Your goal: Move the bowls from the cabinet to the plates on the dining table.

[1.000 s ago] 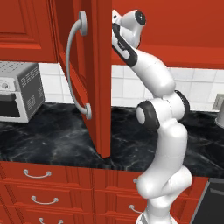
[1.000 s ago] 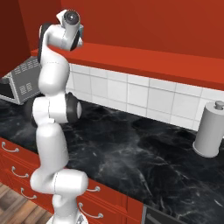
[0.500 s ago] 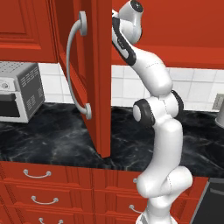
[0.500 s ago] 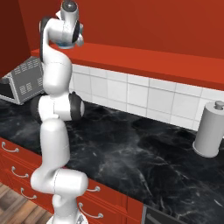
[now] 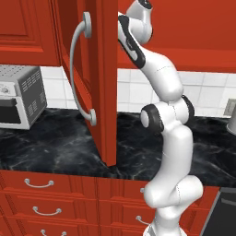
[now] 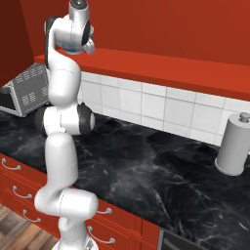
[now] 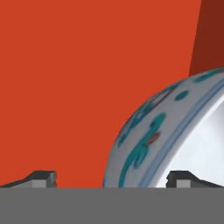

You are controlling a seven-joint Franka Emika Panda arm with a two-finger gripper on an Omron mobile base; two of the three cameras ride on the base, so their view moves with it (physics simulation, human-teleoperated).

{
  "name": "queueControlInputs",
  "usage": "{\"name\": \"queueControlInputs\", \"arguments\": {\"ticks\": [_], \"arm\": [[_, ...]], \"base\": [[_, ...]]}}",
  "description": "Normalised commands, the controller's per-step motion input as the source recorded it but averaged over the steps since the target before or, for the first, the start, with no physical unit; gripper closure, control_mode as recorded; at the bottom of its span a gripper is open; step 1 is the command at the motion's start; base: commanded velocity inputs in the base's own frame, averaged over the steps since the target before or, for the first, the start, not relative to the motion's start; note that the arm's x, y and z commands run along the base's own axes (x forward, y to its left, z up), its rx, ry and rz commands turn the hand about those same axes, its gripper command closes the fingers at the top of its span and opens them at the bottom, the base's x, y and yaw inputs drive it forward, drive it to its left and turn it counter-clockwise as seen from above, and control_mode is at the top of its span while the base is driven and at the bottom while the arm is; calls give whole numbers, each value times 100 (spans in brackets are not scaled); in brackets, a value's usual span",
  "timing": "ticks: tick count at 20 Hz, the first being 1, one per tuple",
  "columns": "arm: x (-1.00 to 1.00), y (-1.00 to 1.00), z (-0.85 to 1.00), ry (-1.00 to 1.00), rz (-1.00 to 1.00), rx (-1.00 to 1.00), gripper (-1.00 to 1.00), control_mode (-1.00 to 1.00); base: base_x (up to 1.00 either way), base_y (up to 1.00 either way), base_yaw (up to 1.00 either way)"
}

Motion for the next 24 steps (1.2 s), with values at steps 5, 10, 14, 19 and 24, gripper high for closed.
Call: {"name": "queueControlInputs", "arguments": {"ticks": [5,10,14,19,24], "arm": [[-6,0,-82,-3,0,0,100,-100],[-1,0,-76,-5,0,0,100,-100],[1,0,-43,-5,0,0,100,-100],[2,0,-8,-1,0,0,100,-100],[-29,-16,-16,-5,0,1,100,-100]], "base": [[0,0,0],[0,0,0],[0,0,0],[0,0,0],[0,0,0]]}}
